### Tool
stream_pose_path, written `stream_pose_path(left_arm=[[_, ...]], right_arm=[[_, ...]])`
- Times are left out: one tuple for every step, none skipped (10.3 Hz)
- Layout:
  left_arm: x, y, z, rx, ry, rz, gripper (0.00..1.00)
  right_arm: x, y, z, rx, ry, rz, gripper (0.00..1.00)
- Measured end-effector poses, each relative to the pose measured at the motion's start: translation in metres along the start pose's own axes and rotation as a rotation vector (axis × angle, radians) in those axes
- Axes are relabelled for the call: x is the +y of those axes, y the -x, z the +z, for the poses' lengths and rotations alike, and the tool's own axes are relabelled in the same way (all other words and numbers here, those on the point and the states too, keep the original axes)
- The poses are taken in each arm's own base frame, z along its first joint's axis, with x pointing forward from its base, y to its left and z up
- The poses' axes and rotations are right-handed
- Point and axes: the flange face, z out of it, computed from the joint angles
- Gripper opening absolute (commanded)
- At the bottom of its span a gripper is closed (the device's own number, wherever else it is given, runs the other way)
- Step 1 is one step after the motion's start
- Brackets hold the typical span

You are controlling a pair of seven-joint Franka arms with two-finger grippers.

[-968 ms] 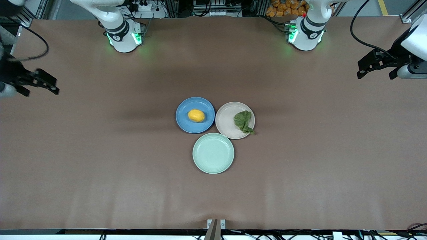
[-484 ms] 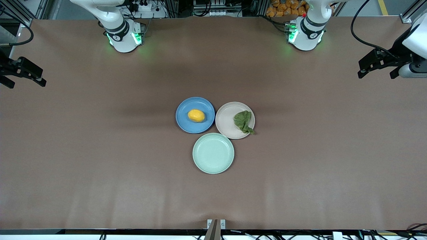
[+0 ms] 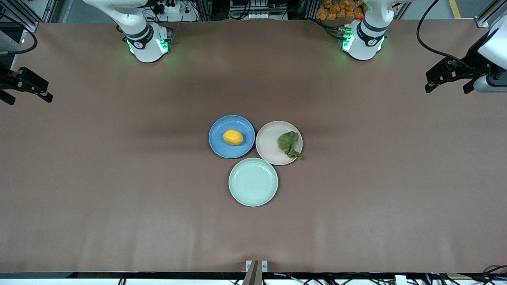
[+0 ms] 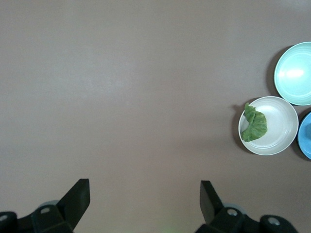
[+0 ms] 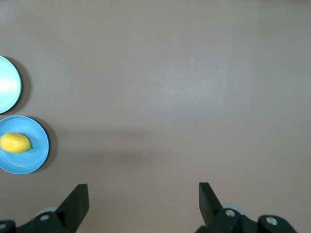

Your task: Place lemon and lettuce in plates

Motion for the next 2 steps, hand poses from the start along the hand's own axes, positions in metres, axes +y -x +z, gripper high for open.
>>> stream_pose_path(left_arm=[[0.0004, 0.0009, 0.0005, -0.007, -0.001, 0.001, 1.00], [0.0003, 0.0012, 0.0006, -0.009, -0.001, 0.001, 1.00]], right_arm=[[0.0001, 0.0000, 0.0000, 0.000, 0.000, -0.001, 1.00], [0.0002, 0.0001, 0.0000, 0.000, 0.000, -0.001, 1.00]])
